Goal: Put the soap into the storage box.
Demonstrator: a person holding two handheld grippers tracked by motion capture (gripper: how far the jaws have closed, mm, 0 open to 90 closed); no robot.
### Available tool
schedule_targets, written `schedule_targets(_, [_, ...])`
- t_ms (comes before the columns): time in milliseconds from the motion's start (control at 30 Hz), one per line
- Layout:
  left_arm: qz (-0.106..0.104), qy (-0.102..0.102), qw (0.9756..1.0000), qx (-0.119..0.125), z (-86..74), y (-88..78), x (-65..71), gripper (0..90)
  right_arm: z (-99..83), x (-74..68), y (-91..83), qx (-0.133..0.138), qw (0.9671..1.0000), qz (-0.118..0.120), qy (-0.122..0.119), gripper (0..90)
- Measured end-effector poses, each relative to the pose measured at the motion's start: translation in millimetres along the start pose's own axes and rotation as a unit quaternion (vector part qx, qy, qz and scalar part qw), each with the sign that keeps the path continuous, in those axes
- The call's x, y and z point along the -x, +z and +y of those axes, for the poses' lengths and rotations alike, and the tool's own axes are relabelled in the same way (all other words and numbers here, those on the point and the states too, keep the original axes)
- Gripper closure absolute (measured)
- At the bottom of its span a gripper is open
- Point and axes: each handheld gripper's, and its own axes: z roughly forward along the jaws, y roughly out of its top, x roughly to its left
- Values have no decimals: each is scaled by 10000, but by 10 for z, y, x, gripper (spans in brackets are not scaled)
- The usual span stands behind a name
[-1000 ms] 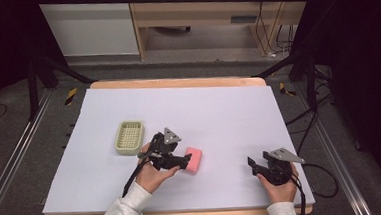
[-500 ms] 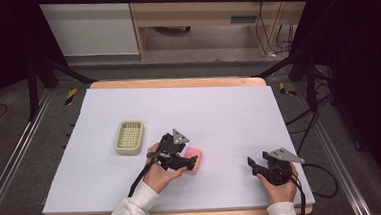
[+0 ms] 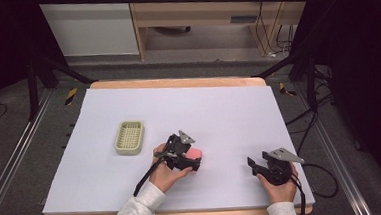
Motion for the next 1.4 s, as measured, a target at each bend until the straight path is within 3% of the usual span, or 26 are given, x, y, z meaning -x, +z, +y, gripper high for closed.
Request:
schedule_targets(767, [85, -98, 9996, -254, -16, 248, 36, 251, 2, -7, 0, -18, 10000, -7, -9, 359])
schedule_targets(1233, [-3, -333, 9987, -383, -17, 328, 11, 252, 3, -7, 3, -41, 10000, 12, 1, 361])
schedule_targets(1400, [85, -203, 9985, -508, -28, 369, 50, 260, 2, -4, 5, -32, 10000, 4, -21, 365])
